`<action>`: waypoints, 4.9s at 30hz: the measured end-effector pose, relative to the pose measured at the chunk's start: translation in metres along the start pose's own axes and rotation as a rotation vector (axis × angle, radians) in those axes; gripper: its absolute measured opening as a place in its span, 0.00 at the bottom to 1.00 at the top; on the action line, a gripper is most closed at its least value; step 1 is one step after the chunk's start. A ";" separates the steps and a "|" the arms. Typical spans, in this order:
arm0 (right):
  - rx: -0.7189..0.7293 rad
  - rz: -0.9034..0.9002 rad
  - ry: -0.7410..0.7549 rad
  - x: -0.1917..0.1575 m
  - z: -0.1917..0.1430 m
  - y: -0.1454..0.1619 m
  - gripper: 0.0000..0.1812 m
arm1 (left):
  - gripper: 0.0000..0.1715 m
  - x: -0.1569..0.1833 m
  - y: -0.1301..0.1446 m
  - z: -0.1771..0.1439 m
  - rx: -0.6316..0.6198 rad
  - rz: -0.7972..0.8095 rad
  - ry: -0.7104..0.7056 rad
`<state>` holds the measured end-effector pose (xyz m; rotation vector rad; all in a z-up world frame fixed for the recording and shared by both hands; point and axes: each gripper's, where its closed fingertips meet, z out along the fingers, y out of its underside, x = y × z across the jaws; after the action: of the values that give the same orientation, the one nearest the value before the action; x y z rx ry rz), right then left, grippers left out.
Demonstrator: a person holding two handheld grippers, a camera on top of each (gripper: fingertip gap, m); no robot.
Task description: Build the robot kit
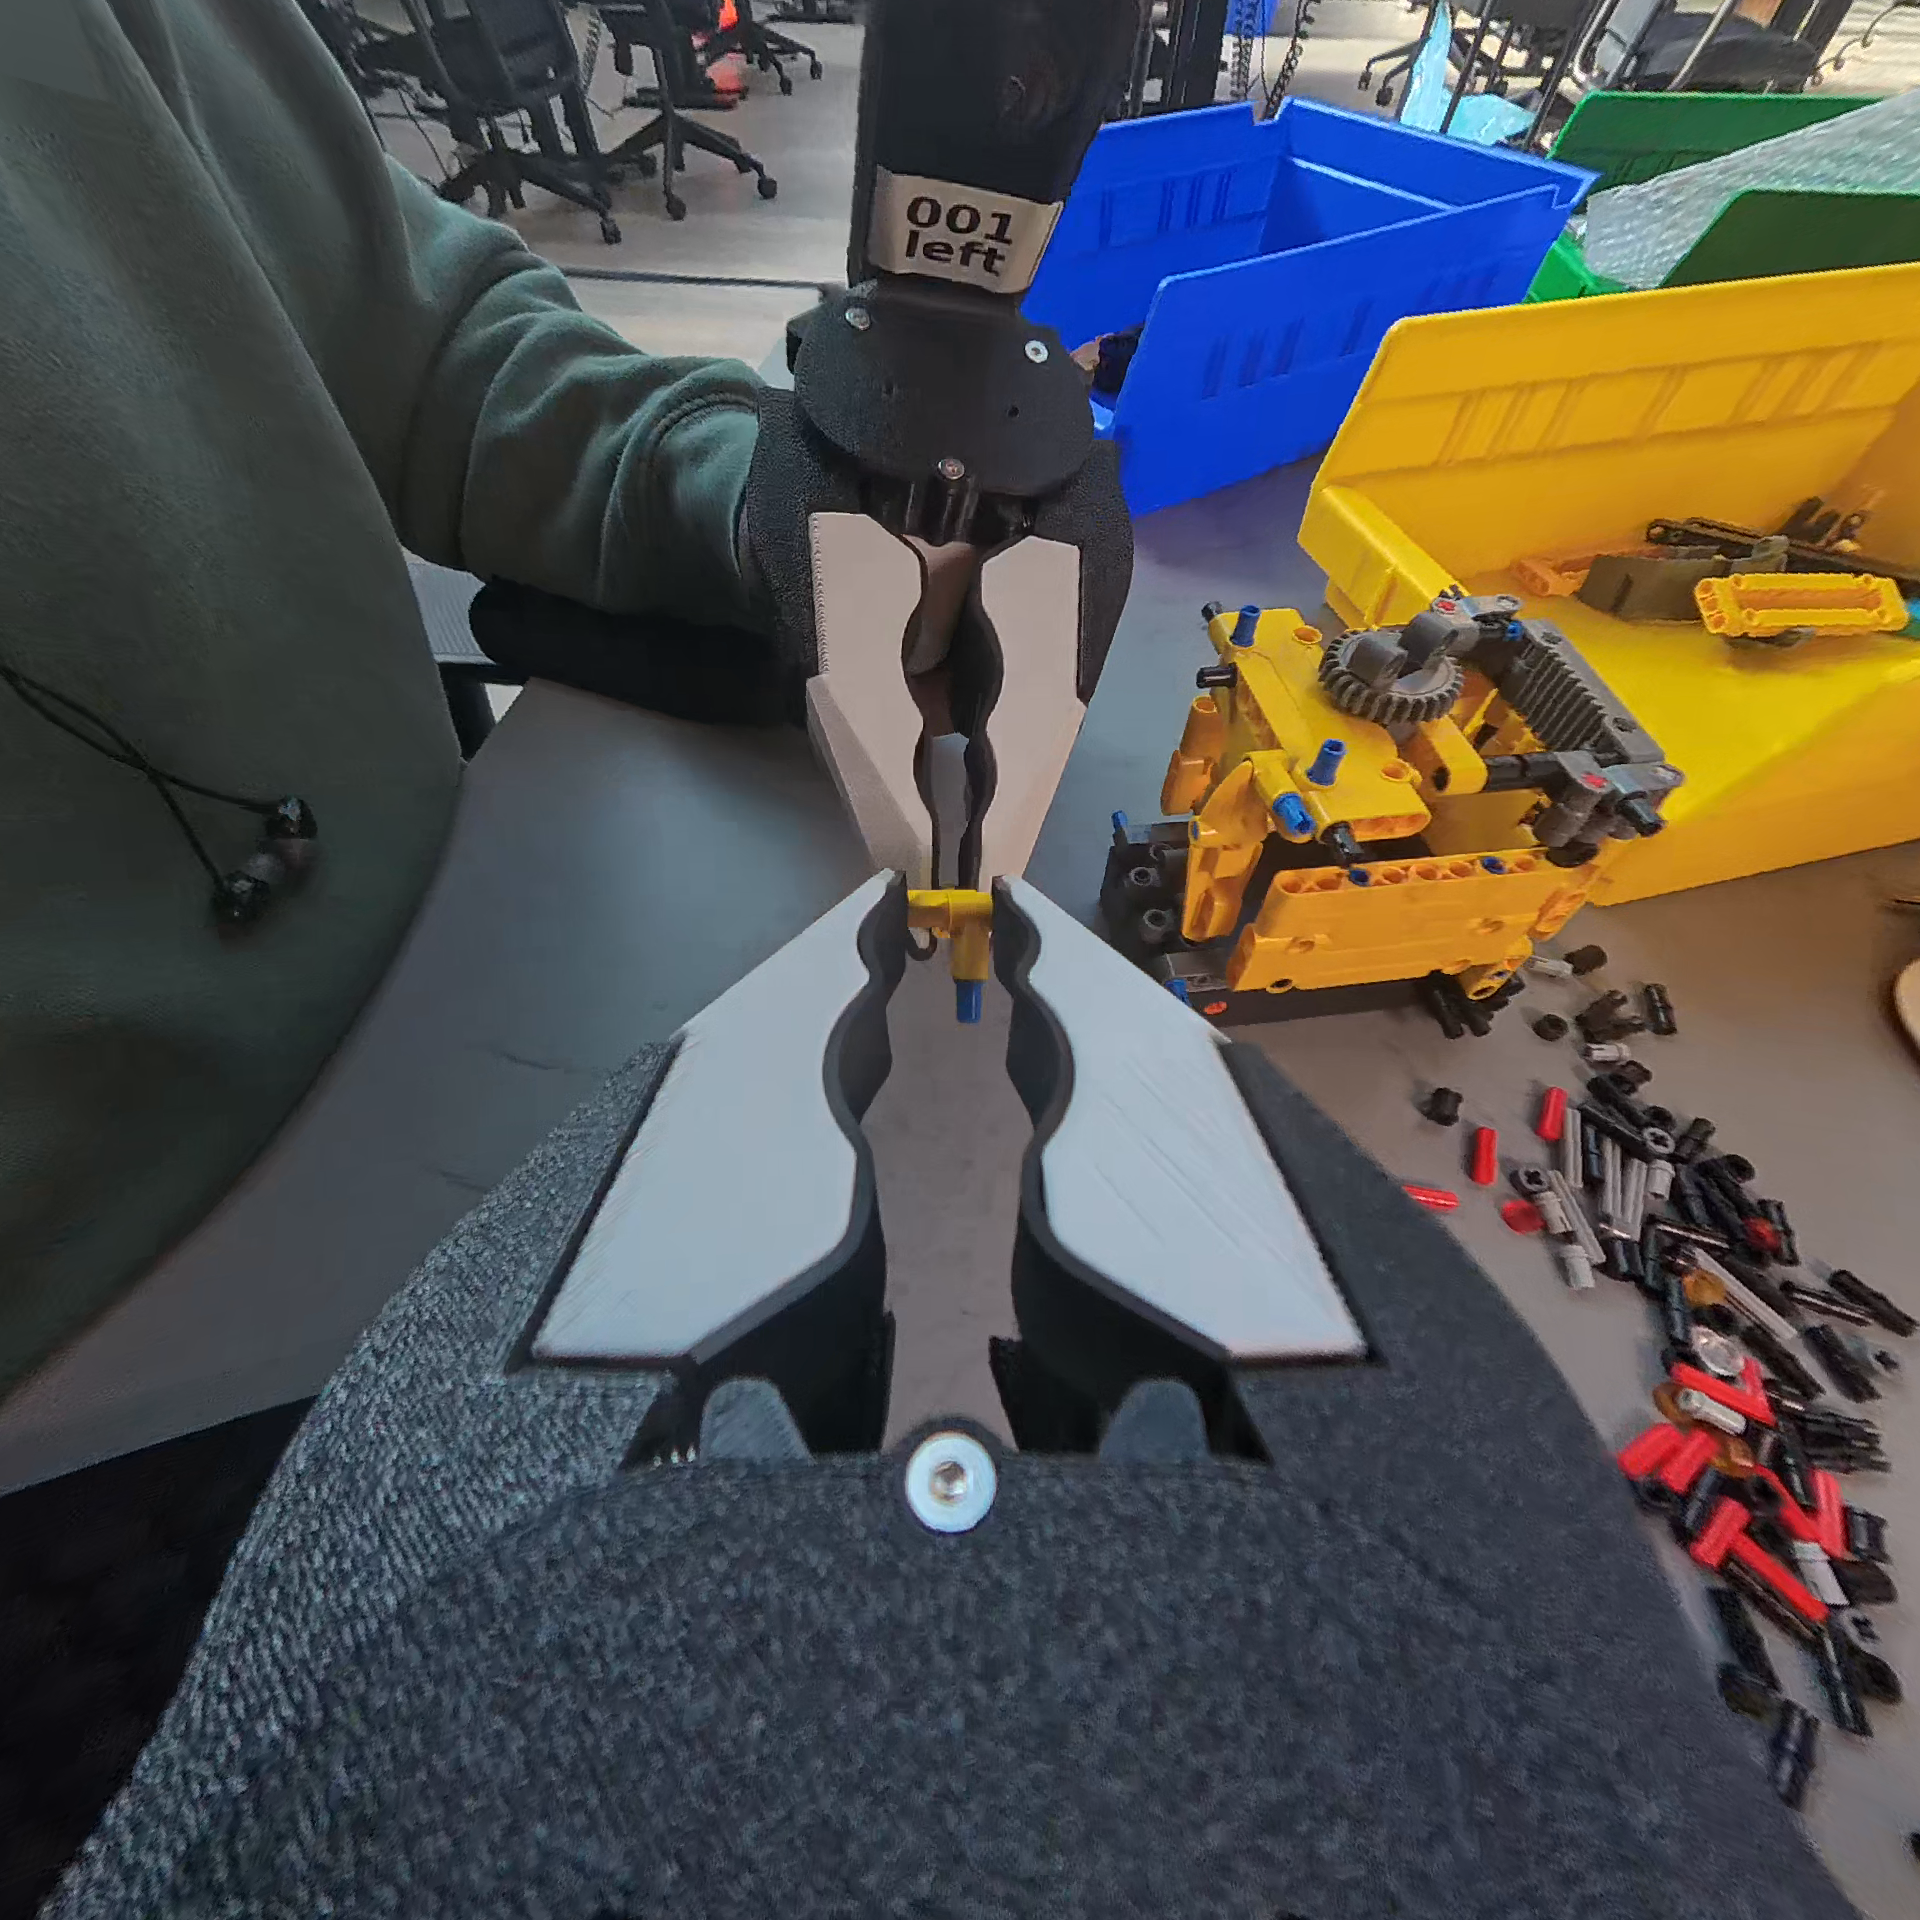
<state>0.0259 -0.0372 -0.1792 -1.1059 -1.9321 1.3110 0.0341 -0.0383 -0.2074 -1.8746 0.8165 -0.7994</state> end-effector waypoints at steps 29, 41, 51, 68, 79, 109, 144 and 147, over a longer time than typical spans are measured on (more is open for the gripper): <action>0.358 0.380 0.341 0.051 0.010 -0.042 0.10 | 0.03 -0.061 -0.038 -0.046 0.248 0.012 -0.488; 0.372 0.428 0.401 0.054 0.013 -0.041 0.04 | 0.03 -0.059 -0.042 -0.043 0.106 0.309 -0.749; 0.359 0.466 0.339 0.051 0.016 -0.037 0.03 | 0.04 -0.057 -0.041 -0.047 0.044 0.455 -0.797; 0.353 0.429 0.299 0.045 0.019 -0.040 0.03 | 0.03 -0.052 -0.046 -0.052 0.018 0.548 -0.840; 0.308 0.456 0.262 0.040 0.022 -0.034 0.03 | 0.05 -0.049 -0.042 -0.051 -0.034 0.661 -0.838; 0.288 0.464 0.255 0.038 0.023 -0.030 0.03 | 0.03 -0.049 -0.034 -0.050 -0.077 0.674 -0.813; 0.214 0.519 0.247 0.028 0.023 -0.009 0.03 | 0.06 -0.039 -0.016 -0.030 -0.113 0.557 -0.649; 0.168 0.517 0.229 0.025 0.024 -0.004 0.03 | 0.04 -0.036 -0.014 -0.028 -0.125 0.564 -0.628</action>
<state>-0.0074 -0.0279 -0.1843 -1.6540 -1.3898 1.4944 -0.0060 -0.0179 -0.1908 -1.7168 0.9199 0.1917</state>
